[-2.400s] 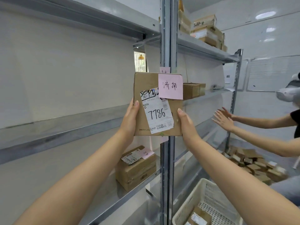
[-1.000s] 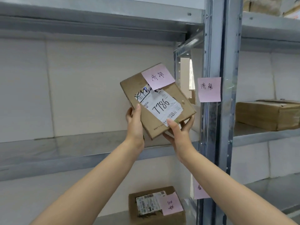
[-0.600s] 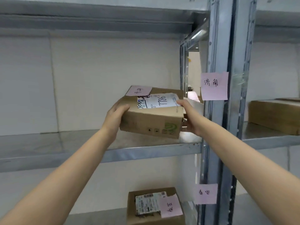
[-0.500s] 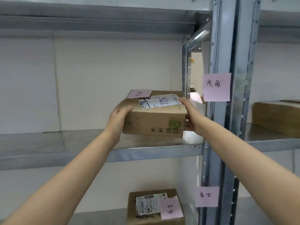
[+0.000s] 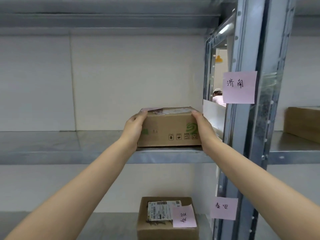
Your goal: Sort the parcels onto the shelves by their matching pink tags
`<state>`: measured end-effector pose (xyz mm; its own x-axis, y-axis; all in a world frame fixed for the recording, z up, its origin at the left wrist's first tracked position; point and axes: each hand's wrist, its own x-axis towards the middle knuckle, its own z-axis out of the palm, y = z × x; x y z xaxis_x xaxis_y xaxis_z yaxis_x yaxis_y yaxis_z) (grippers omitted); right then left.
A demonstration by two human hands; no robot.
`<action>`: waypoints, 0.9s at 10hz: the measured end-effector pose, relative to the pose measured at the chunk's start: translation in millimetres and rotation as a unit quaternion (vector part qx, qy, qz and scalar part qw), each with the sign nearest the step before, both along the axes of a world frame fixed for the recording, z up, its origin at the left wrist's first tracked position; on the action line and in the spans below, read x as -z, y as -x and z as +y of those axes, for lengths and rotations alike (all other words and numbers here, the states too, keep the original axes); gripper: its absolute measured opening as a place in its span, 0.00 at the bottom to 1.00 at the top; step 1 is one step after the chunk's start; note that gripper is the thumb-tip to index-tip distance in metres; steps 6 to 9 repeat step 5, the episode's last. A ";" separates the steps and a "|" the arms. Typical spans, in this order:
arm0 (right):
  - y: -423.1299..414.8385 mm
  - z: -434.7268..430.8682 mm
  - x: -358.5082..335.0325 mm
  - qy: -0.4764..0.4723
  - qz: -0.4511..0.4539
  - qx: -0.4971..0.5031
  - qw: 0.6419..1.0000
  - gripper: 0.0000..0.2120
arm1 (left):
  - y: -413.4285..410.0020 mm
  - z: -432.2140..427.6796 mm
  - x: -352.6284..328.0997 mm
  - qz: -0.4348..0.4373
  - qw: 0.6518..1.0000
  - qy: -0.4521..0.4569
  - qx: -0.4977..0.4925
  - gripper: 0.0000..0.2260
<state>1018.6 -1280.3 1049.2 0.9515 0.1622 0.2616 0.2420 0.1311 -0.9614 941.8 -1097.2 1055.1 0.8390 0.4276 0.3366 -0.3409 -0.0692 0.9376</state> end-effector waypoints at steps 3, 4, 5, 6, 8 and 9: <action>0.2 -0.2 3.4 0.007 -0.031 0.043 0.999 0.27 | 2.3 1.8 5.1 0.005 0.999 -0.035 -0.025 0.24; 1.8 -2.3 0.6 0.005 -0.077 0.050 0.996 0.29 | 7.5 6.9 6.3 0.001 0.998 -0.047 -0.043 0.30; 8.8 -6.3 -1.0 0.033 -0.124 0.076 0.989 0.34 | 21.6 13.9 5.5 -0.002 0.996 -0.048 -0.070 0.28; 8.8 -6.3 -1.0 0.033 -0.124 0.076 0.989 0.34 | 21.6 13.9 5.5 -0.002 0.996 -0.048 -0.070 0.28; 8.8 -6.3 -1.0 0.033 -0.124 0.076 0.989 0.34 | 21.6 13.9 5.5 -0.002 0.996 -0.048 -0.070 0.28; 8.8 -6.3 -1.0 0.033 -0.124 0.076 0.989 0.34 | 21.6 13.9 5.5 -0.002 0.996 -0.048 -0.070 0.28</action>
